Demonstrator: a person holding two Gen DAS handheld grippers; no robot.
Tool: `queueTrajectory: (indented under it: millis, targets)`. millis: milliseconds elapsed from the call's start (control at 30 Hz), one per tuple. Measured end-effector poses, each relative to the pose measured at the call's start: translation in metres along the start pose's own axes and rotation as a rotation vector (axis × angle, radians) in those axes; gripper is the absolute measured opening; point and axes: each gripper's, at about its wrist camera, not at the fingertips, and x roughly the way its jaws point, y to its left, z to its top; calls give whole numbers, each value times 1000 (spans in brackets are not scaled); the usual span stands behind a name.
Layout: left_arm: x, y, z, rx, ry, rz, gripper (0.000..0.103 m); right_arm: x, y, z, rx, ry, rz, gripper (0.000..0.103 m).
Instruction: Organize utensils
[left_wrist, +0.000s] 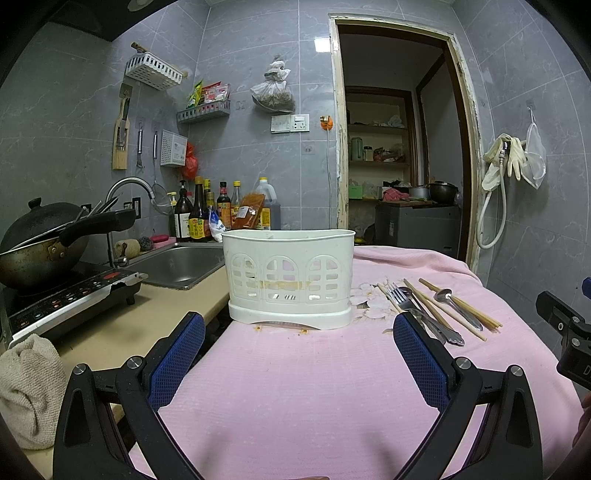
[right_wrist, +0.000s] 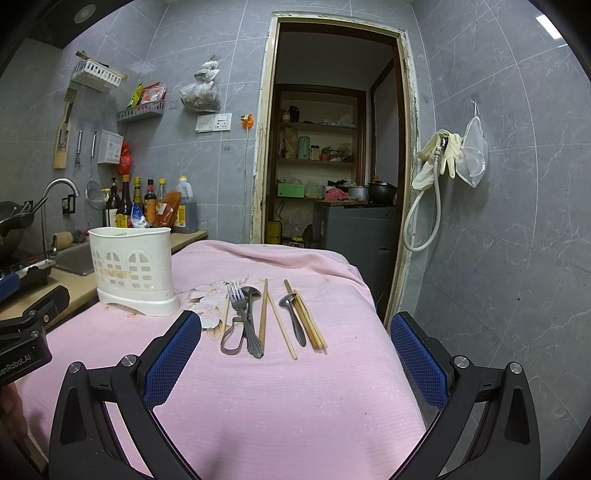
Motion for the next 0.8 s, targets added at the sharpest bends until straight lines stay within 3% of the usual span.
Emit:
queueTrajectory:
  millis: [800]
  targets:
    - [8, 1, 1, 1, -3, -28, 100, 1, 7, 0, -8, 0, 7, 103]
